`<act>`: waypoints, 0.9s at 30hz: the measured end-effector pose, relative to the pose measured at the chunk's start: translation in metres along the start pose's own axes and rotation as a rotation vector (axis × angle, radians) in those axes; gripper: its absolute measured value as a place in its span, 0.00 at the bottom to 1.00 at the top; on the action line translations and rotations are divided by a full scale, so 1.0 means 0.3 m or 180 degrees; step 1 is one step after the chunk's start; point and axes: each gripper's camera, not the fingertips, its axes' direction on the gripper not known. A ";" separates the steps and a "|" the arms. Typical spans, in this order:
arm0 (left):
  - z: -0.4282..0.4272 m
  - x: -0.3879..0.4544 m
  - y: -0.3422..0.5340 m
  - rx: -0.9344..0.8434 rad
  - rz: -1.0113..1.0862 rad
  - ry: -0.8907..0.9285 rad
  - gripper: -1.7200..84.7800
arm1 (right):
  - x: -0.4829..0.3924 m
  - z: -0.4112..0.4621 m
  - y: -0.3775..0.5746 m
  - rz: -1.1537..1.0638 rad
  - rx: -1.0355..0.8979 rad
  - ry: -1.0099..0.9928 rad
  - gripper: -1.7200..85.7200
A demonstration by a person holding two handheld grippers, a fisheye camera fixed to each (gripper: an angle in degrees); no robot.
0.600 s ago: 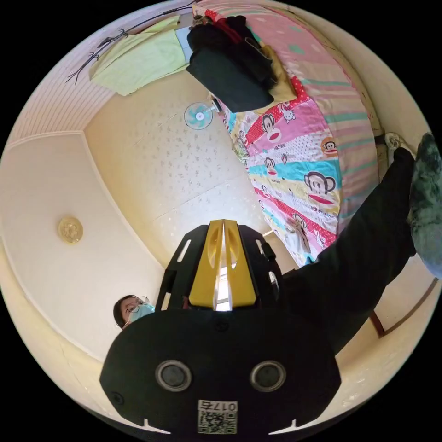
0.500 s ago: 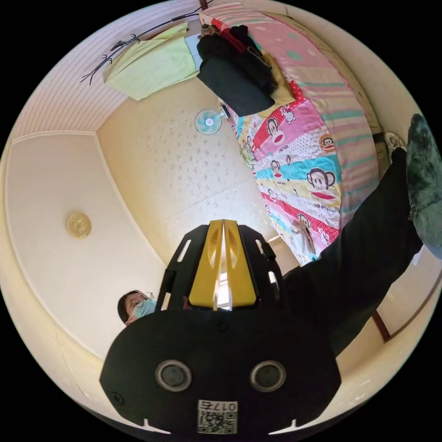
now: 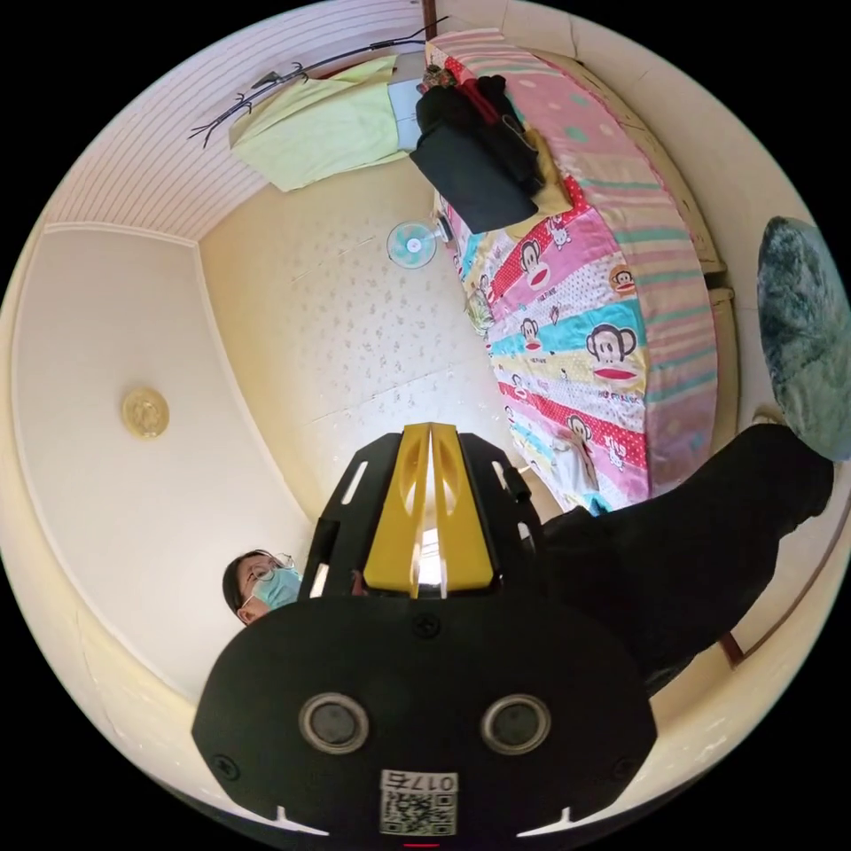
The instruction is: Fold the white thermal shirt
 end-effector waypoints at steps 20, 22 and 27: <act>0.147 0.190 -0.017 -0.0190 0.0158 -0.0572 0.01 | 0.120 -0.262 0.207 -0.0063 0.0476 0.0055 0.02; 0.173 0.253 -0.016 -0.0221 0.0261 -0.0717 0.01 | 0.144 -0.267 0.168 0.0002 0.0411 0.0002 0.02; 0.251 0.412 0.031 -0.0204 0.0453 -0.1102 0.01 | 0.179 -0.286 0.027 0.0184 0.0236 0.0003 0.02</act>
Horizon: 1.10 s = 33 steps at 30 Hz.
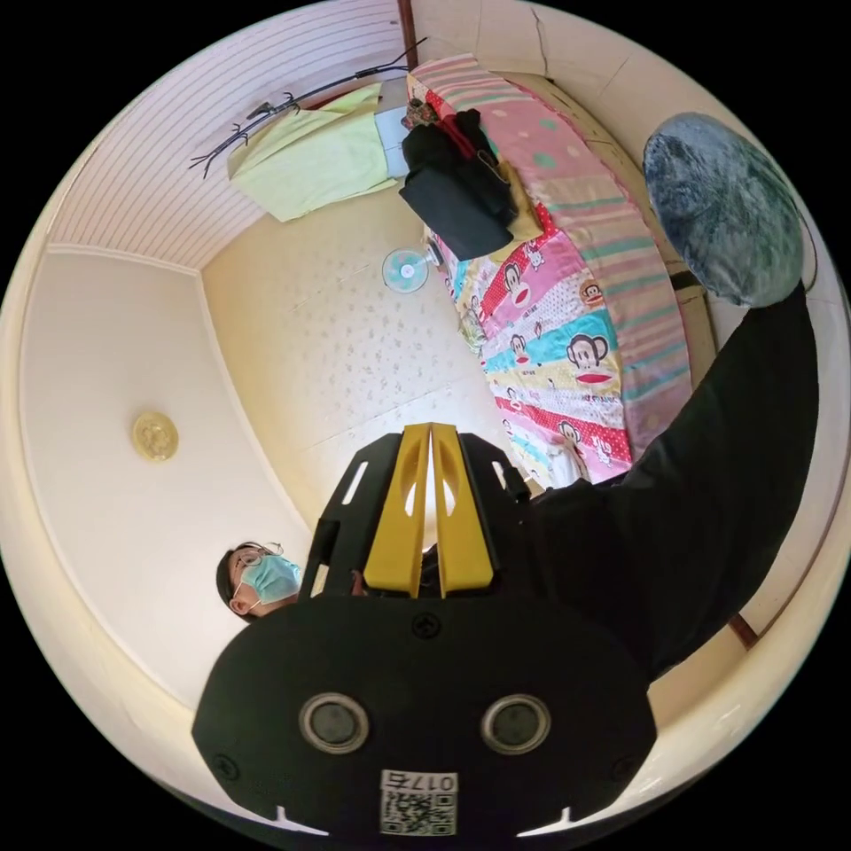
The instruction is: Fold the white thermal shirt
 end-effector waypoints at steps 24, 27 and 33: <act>0.547 -0.207 0.758 0.0283 -0.1458 0.0908 0.01 | -0.024 0.603 -0.617 0.0134 -0.1556 0.1128 0.03; 0.540 -0.318 0.763 0.0383 -0.1331 0.0960 0.01 | -0.014 0.670 -0.503 0.0004 -0.1348 0.0915 0.03; 0.583 -0.515 0.752 0.0265 -0.1293 0.0847 0.01 | -0.005 0.843 -0.324 -0.0085 -0.1457 0.0855 0.03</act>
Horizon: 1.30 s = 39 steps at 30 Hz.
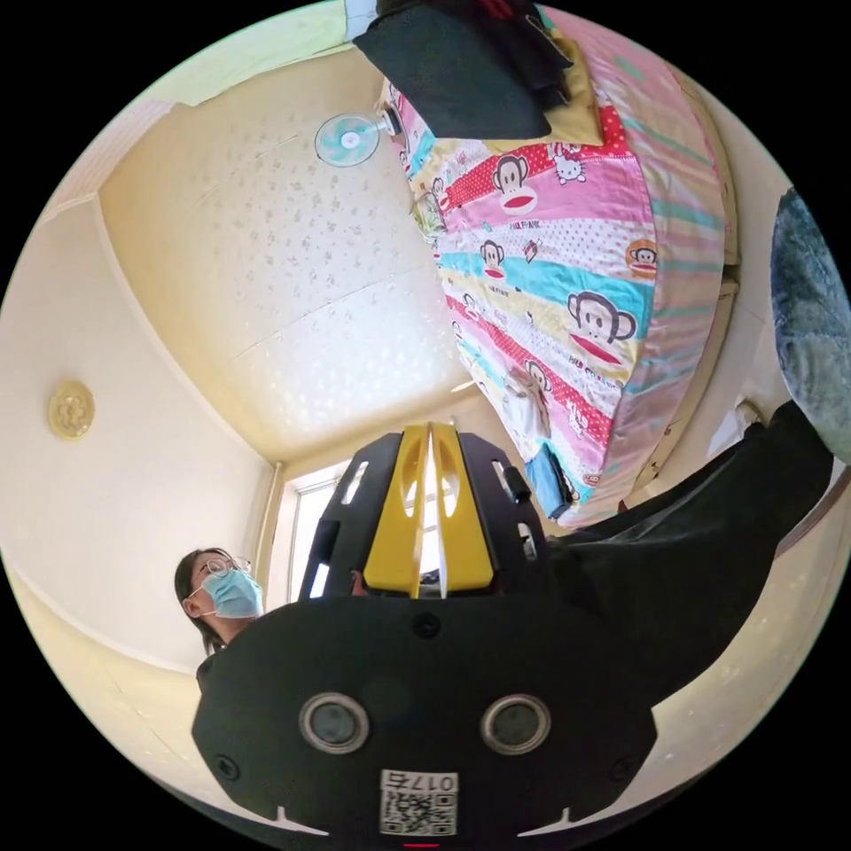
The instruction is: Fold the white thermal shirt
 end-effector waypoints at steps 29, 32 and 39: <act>0.170 -0.062 -0.129 0.0627 -0.0243 0.1144 0.01 | -0.317 0.910 -0.471 -0.0071 -0.1093 0.0903 0.02; 0.219 -0.029 -0.094 0.0615 -0.0390 0.1236 0.01 | -0.306 0.948 -0.545 -0.0011 -0.1154 0.0897 0.02; 0.294 0.150 -0.026 0.0620 -0.0583 0.1056 0.01 | -0.281 0.927 -0.768 0.0059 -0.1165 0.0665 0.02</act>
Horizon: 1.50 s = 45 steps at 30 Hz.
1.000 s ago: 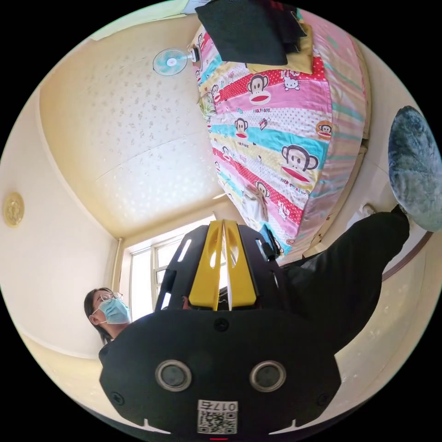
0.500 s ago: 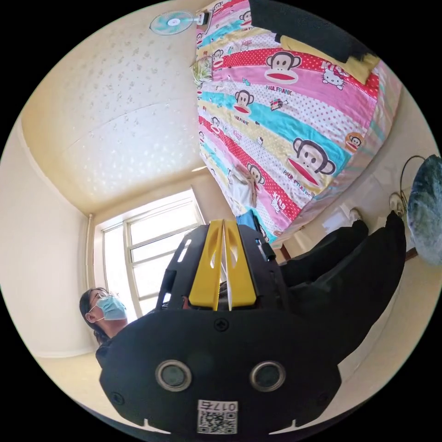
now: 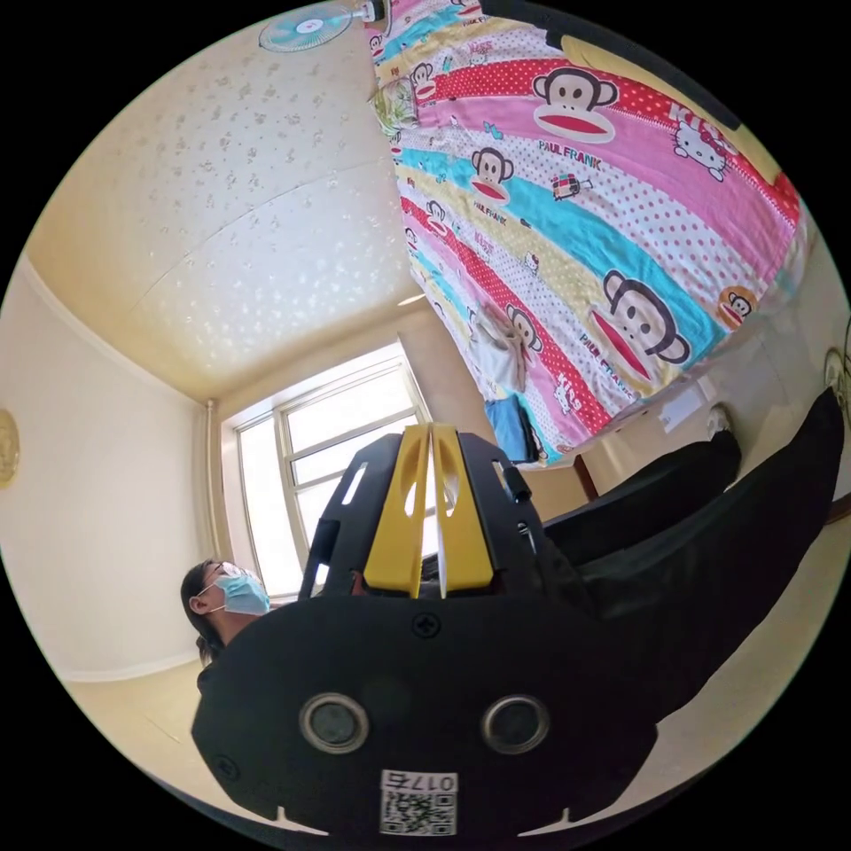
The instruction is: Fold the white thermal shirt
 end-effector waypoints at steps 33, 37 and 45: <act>0.106 0.325 0.214 0.0224 -0.0269 0.0306 0.01 | 0.142 1.675 -1.230 -0.0916 -0.2001 0.2595 0.13; 0.120 0.183 0.250 0.0154 -0.0582 0.0720 0.01 | 0.213 2.064 -1.411 -0.0904 -0.1778 0.2518 0.15; 0.240 0.126 0.456 0.0080 -0.0942 0.1006 0.01 | 0.432 2.418 -1.536 -0.0932 -0.2070 0.2855 0.12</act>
